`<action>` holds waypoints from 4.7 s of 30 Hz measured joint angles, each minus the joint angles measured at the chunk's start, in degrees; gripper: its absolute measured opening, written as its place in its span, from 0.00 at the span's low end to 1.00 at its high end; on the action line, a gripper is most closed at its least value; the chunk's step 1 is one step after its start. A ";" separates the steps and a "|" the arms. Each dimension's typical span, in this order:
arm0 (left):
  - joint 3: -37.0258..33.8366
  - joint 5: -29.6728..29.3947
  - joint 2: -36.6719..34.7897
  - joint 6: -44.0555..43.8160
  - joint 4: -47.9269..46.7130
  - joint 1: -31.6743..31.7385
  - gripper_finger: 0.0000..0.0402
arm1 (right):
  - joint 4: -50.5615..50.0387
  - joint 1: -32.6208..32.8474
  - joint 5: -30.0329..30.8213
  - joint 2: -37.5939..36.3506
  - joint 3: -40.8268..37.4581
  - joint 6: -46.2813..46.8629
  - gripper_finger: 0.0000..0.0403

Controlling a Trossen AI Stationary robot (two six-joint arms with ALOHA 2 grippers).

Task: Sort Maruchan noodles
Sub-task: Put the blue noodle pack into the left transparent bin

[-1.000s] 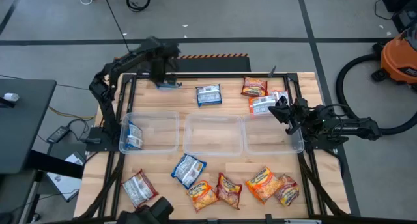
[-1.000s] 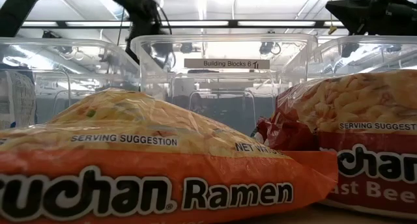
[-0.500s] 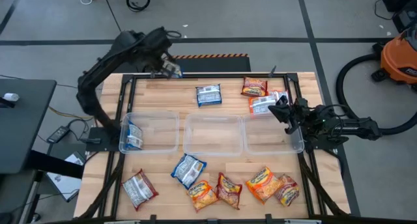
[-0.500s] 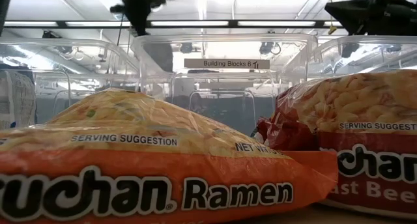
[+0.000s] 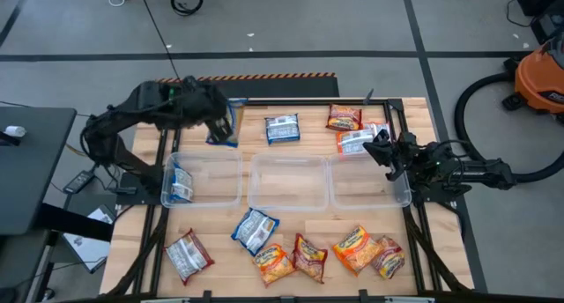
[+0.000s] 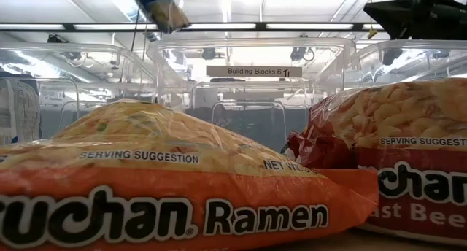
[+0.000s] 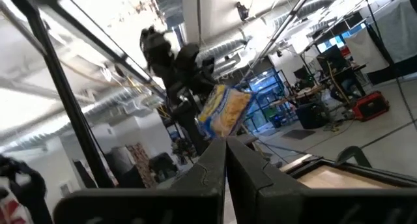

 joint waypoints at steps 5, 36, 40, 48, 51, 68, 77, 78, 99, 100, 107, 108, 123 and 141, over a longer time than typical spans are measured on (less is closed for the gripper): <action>-0.17 -0.75 0.06 -3.96 0.08 -5.67 0.00 | 0.70 0.10 -0.14 0.05 1.70 5.58 0.04; -34.29 -4.15 -20.34 -21.52 0.00 -25.95 0.00 | 0.75 23.69 17.10 44.90 31.29 -7.02 0.02; -34.34 -2.45 -21.60 -16.11 0.05 -28.95 0.00 | 0.63 24.02 17.94 56.16 40.26 -9.91 0.02; -34.34 -0.59 -23.26 -8.42 0.04 -36.52 0.00 | -4.31 21.76 17.88 76.97 57.19 -10.11 0.03; -34.34 -0.79 -23.21 -6.46 0.31 -38.92 0.00 | -8.73 19.60 17.10 82.92 63.69 -8.04 0.05; -34.34 -8.11 -23.08 6.35 13.49 -42.01 0.00 | -12.87 11.21 4.91 97.85 78.25 -6.53 0.37; -34.34 -11.30 -23.08 13.14 18.90 -41.92 0.00 | -10.68 7.70 -7.74 97.81 78.25 -1.75 0.48; -34.34 -11.58 -23.08 14.09 19.98 -41.92 0.00 | -10.81 7.57 -8.20 97.81 78.23 -1.71 0.49; -34.32 -10.66 -23.06 24.89 31.80 -35.65 0.01 | -7.91 6.36 -13.92 97.79 78.20 -4.31 0.15; -34.32 -10.25 -23.06 24.74 31.78 -35.45 0.01 | -8.01 6.36 -14.09 97.79 78.20 -4.35 0.11; -34.07 -7.45 -23.06 20.86 30.30 -34.72 0.14 | -14.71 6.29 -15.86 97.34 78.20 -7.10 0.05; -33.72 -5.61 -23.06 19.42 29.20 -33.97 0.17 | -16.36 6.21 -16.04 97.16 78.20 -7.86 0.05; -29.32 21.06 -22.70 9.69 37.03 -14.91 0.59 | -32.58 6.05 -6.64 85.74 78.15 -23.91 0.04; -29.35 33.41 -11.68 14.34 49.70 -4.79 0.62 | -40.58 6.12 -1.78 83.89 78.14 -29.42 0.04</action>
